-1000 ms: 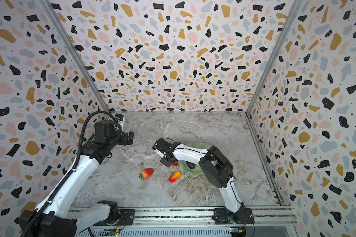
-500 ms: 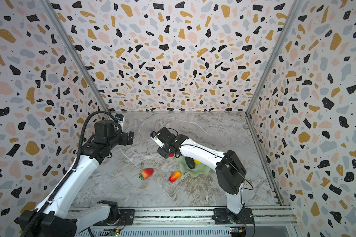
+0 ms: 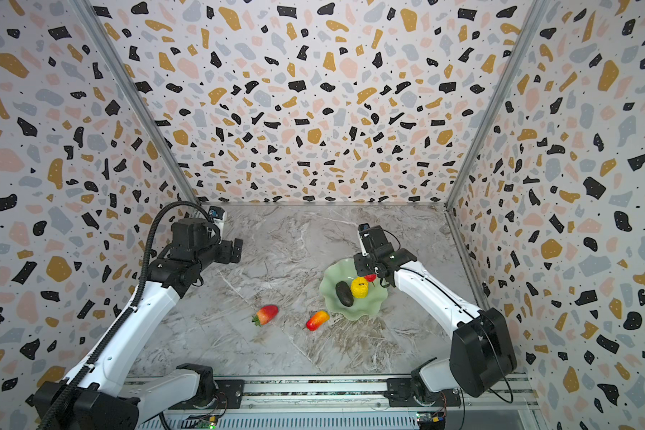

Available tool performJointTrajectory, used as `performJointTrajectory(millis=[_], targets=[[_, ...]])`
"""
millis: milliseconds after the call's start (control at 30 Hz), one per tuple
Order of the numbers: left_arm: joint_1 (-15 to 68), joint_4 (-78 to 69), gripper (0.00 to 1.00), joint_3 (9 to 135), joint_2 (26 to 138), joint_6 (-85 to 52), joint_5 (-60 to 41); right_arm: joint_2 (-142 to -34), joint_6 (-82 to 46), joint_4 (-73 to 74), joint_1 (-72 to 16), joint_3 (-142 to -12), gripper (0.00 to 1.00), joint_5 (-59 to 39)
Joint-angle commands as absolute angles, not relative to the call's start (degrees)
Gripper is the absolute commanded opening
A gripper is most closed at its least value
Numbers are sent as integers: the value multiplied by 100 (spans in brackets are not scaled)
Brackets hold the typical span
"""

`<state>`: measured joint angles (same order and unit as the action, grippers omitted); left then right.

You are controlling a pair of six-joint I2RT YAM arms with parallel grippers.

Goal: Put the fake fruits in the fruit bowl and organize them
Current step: 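Carry the mango over the bowl and release it beside the pepper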

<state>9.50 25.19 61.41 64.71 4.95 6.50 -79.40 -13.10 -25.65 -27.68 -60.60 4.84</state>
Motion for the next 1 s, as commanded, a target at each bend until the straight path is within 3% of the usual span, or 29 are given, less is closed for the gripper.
performJointTrajectory(millis=[0, 133, 600, 833, 967], targets=[[959, 2305, 100, 6084, 6408, 544, 615, -7819, -1556, -2221, -2614, -5887, 0, 279], [967, 2303, 100, 6091, 6414, 545, 624, -7948, -1618, -1969, -2523, -5583, 1, 140], [967, 2311, 100, 6091, 6442, 545, 598, -8111, -1670, -1462, -2385, -4951, 25, 105], [966, 2313, 100, 6095, 6451, 544, 589, -8171, -1655, -1393, -2377, -4885, 53, 113], [966, 2321, 99, 6100, 6451, 544, 589, -8172, -1654, -1345, -2376, -4836, 60, 138]])
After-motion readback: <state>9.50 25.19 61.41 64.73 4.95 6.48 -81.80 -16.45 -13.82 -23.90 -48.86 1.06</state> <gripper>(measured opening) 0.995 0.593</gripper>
